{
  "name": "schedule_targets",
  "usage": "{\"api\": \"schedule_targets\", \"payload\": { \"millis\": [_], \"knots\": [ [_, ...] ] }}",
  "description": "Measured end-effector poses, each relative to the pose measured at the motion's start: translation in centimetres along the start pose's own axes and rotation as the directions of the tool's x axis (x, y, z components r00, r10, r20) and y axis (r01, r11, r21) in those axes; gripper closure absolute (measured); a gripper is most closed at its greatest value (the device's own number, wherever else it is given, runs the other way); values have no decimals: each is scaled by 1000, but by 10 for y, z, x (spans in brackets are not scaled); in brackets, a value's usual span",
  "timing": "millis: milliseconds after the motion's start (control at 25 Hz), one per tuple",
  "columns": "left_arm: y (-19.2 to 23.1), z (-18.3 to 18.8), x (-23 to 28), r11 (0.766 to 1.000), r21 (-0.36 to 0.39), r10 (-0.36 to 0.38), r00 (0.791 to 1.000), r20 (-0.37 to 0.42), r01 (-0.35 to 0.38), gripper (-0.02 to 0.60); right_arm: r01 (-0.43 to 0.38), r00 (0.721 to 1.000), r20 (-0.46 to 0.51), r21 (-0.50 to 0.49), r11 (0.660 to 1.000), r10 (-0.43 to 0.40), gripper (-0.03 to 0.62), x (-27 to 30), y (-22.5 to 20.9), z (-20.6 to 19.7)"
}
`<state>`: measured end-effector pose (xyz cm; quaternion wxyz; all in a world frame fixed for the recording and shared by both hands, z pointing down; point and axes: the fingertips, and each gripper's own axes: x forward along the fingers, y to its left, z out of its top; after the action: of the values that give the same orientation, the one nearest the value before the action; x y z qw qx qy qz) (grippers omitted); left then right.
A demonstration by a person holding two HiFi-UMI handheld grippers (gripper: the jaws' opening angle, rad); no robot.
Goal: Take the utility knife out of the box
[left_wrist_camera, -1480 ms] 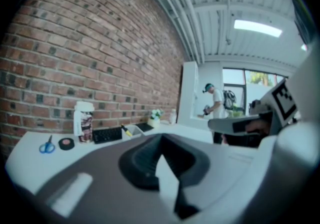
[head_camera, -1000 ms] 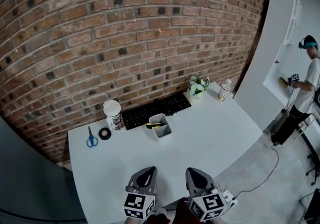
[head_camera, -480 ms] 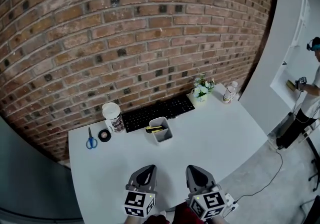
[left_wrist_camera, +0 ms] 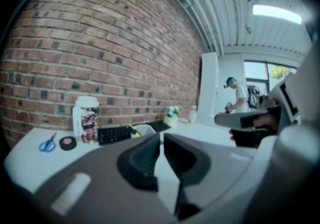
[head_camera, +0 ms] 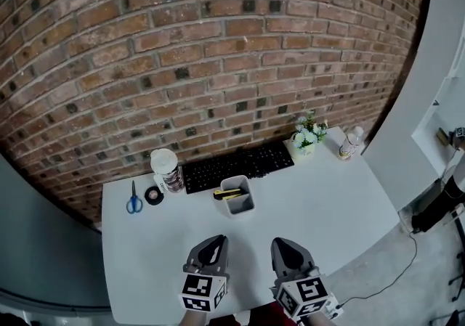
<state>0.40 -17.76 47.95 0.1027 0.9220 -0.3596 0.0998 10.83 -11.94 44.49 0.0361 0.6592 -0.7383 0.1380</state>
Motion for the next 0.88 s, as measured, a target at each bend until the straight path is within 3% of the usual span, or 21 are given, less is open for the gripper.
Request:
{"api": "schedule_targets", "payload": {
  "millis": [400, 880],
  "knots": [
    [19, 5, 37, 987, -43, 154, 988, -16, -155, 544, -123, 991, -68, -41, 992, 120, 586, 40, -31, 13],
    [38, -8, 81, 941, -124, 303, 948, -100, -314, 479, -250, 968, -59, -67, 966, 246, 586, 85, -73, 15]
  ]
}}
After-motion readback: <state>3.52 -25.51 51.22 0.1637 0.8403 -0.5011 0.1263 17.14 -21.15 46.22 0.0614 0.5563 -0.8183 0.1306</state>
